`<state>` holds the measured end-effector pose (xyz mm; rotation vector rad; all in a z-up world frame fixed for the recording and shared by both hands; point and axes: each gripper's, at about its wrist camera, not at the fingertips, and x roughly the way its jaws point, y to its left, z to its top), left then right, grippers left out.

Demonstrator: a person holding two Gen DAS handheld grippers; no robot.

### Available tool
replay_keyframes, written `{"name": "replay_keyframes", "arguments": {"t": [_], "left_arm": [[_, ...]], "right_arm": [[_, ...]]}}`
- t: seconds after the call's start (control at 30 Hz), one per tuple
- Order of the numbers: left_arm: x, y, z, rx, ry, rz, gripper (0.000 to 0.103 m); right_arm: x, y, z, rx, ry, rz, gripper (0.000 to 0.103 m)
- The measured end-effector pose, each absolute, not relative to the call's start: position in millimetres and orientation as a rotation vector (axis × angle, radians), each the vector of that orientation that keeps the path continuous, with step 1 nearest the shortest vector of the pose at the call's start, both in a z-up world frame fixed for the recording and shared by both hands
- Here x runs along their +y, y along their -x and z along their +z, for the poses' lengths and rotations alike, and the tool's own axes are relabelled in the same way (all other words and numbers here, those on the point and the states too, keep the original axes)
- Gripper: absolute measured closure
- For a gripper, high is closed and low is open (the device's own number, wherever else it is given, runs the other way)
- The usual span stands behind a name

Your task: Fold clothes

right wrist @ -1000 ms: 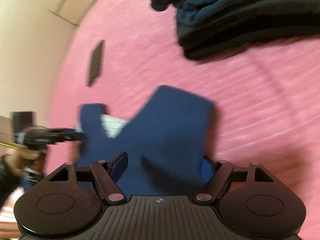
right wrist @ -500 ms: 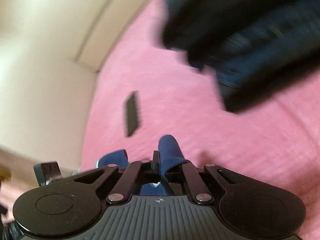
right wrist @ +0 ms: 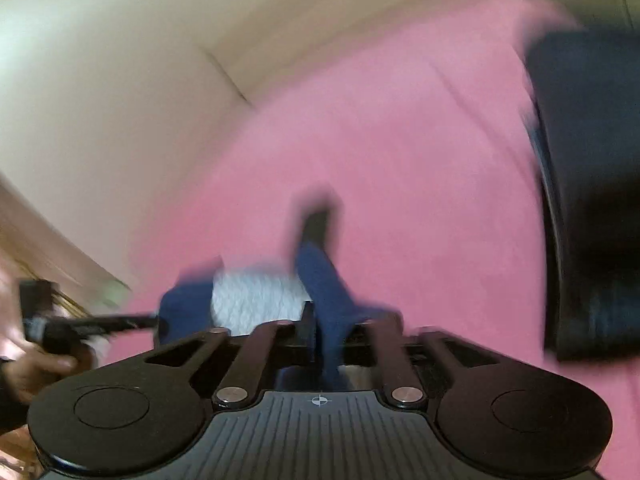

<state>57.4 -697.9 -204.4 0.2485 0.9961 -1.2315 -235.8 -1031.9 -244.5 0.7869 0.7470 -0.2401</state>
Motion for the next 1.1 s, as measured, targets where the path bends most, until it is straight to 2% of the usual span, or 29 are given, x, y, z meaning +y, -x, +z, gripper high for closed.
{"name": "replay_keyframes", "arguments": {"t": [0.03, 0.13, 0.27, 0.47, 0.63, 0.7, 0.8, 0.83, 0.87, 1.0, 1.1], "left_arm": [[-700.4, -62.3, -214.1, 1.04, -0.265, -1.194, 0.083], [-694.0, -68.3, -228.3, 1.092, -0.264, -1.155, 0.081], [-686.4, -74.7, -246.5, 1.154, -0.268, -1.112, 0.072], [-708.5, -68.9, -258.7, 1.081, -0.375, -1.186, 0.062], [-731.2, -70.6, -273.4, 1.011, -0.429, -1.217, 0.062], [-740.2, -71.3, -279.2, 0.982, -0.451, -1.229, 0.062], [-753.8, -72.3, -288.1, 0.939, -0.483, -1.247, 0.062], [-758.3, -72.7, -291.0, 0.924, -0.494, -1.252, 0.062], [-762.8, -73.0, -293.9, 0.91, -0.504, -1.258, 0.062], [-762.1, -73.8, -302.9, 0.891, -0.518, -1.266, 0.062], [-763.9, -79.3, -307.4, 0.886, -0.524, -1.258, 0.062]], "right_arm": [[-1026.9, 242.1, -254.4, 0.759, -0.807, -0.242, 0.033], [-1020.3, 257.5, -267.7, 0.766, -0.841, -0.268, 0.033], [-1028.8, 262.9, -269.8, 0.763, -0.881, -0.338, 0.033], [-1053.0, 210.9, -271.6, 0.73, -0.788, -0.35, 0.033], [-1068.7, 147.7, -289.5, 0.787, -0.663, -0.321, 0.035], [-1068.3, 127.8, -303.5, 0.849, -0.626, -0.302, 0.042], [-1058.1, 105.4, -326.1, 0.96, -0.528, -0.294, 0.07], [-1052.7, 100.0, -328.1, 0.977, -0.476, -0.295, 0.094], [-1053.0, 96.0, -326.4, 0.971, -0.466, -0.275, 0.101], [-1070.8, 84.3, -316.4, 0.85, -0.48, -0.336, 0.102], [-1085.1, 79.8, -327.7, 0.858, -0.548, -0.403, 0.101]]}}
